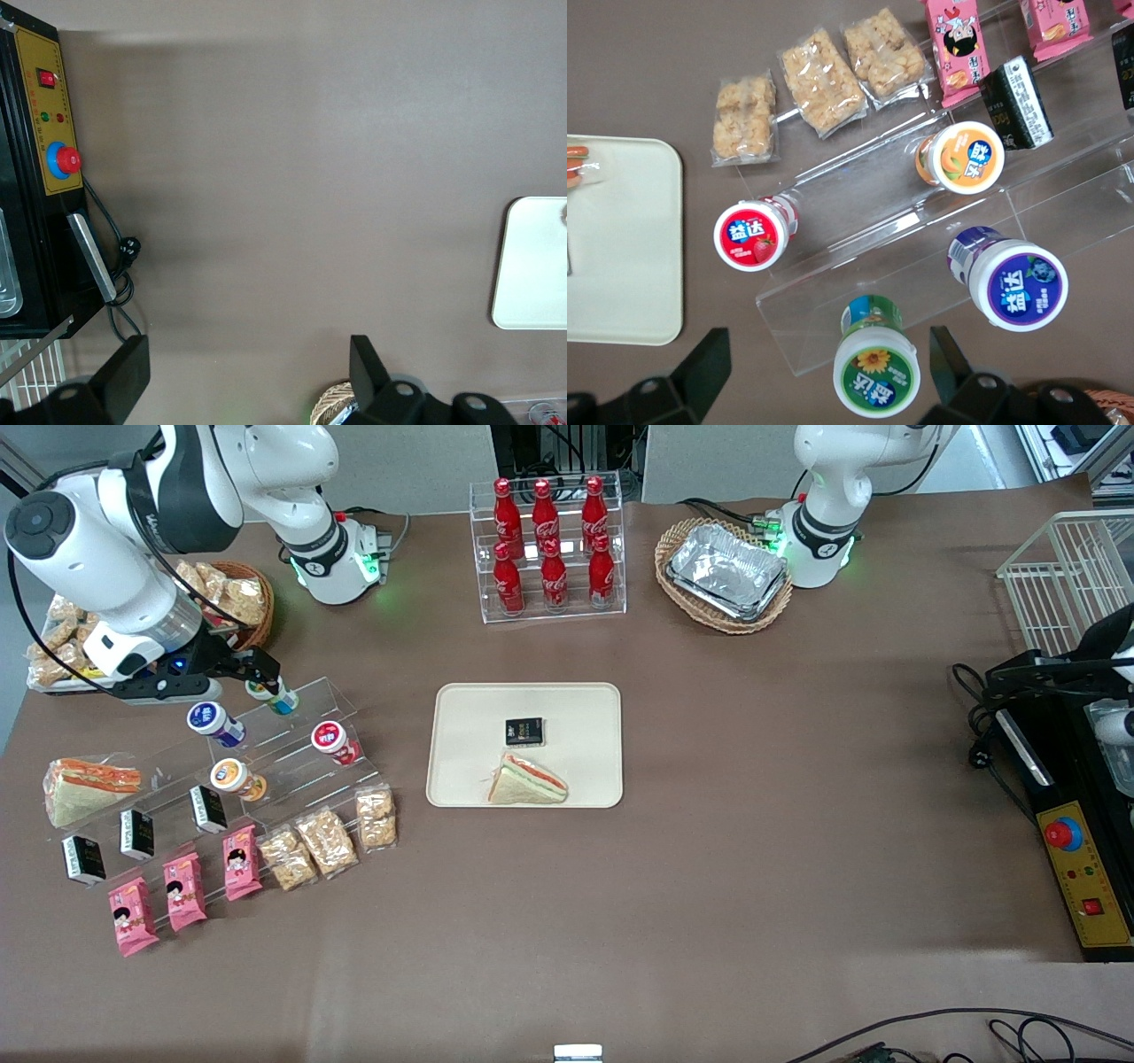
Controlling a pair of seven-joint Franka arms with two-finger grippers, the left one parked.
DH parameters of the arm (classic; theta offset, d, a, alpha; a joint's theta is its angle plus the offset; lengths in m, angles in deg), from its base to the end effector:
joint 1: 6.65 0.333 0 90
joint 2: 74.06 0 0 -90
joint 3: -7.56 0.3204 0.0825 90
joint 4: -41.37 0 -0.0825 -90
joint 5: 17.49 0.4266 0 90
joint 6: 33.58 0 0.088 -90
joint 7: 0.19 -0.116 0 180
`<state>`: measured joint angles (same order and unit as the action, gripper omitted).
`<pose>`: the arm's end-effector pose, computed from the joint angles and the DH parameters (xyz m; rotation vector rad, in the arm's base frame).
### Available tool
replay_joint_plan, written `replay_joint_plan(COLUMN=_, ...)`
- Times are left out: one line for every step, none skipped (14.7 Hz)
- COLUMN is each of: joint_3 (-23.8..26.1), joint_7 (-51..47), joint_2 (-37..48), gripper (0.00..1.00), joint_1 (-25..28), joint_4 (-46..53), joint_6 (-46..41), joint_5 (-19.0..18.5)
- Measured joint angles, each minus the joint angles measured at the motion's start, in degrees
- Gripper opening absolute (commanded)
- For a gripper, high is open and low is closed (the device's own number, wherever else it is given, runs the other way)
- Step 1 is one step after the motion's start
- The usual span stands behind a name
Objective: Place green gum on tray
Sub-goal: 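Lower the open right gripper around the green-labelled yogurt bottle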
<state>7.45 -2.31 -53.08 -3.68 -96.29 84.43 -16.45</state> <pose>0.4706 0.0246 0.4300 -3.1236 -0.0073 -0.0351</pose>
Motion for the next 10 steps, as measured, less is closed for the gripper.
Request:
replay_joint_plan(joint_3=0.00, joint_7=0.00, joint_2=0.00, gripper=1.00, joint_1=0.00, joint_4=-0.50, joint_6=0.41, joint_5=0.00)
replay_joint_plan(joint_3=0.00, joint_7=0.00, joint_2=0.00, gripper=1.00, joint_1=0.00, joint_4=-0.83, joint_6=0.54, joint_5=0.00)
replay_joint_plan(joint_3=0.00, joint_7=0.01, joint_2=0.02, gripper=1.00, joint_1=0.00, joint_4=-1.15, joint_6=0.74, joint_5=0.00)
replay_joint_plan(joint_3=0.00, joint_7=0.02, joint_2=0.05, gripper=1.00, joint_1=0.00, joint_4=-1.63, joint_6=1.23, joint_5=0.00)
replay_joint_plan(joint_3=0.00, joint_7=0.04, joint_2=0.06, gripper=1.00, joint_1=0.00, joint_4=-2.35, joint_6=1.99, joint_5=0.00)
replay_joint_plan(joint_3=0.00, joint_7=0.12, joint_2=0.10, gripper=1.00, joint_1=0.00, joint_4=-3.14, joint_6=2.85, joint_5=0.00)
replay_joint_plan(joint_3=-0.03, joint_7=0.30, joint_2=0.15, gripper=1.00, joint_1=0.00, joint_4=-3.84, joint_6=3.41, joint_5=0.00)
replay_joint_plan(joint_3=-0.15, joint_7=0.67, joint_2=0.22, gripper=1.00, joint_1=0.00, joint_4=-4.35, joint_6=3.77, joint_5=0.00)
replay_joint_plan(joint_3=-0.36, joint_7=1.45, joint_2=0.35, gripper=1.00, joint_1=-0.03, joint_4=-4.71, joint_6=3.88, joint_5=0.00)
replay_joint_plan(joint_3=-0.77, joint_7=2.26, joint_2=0.63, gripper=1.00, joint_1=-0.05, joint_4=-5.07, joint_6=3.94, joint_5=0.00)
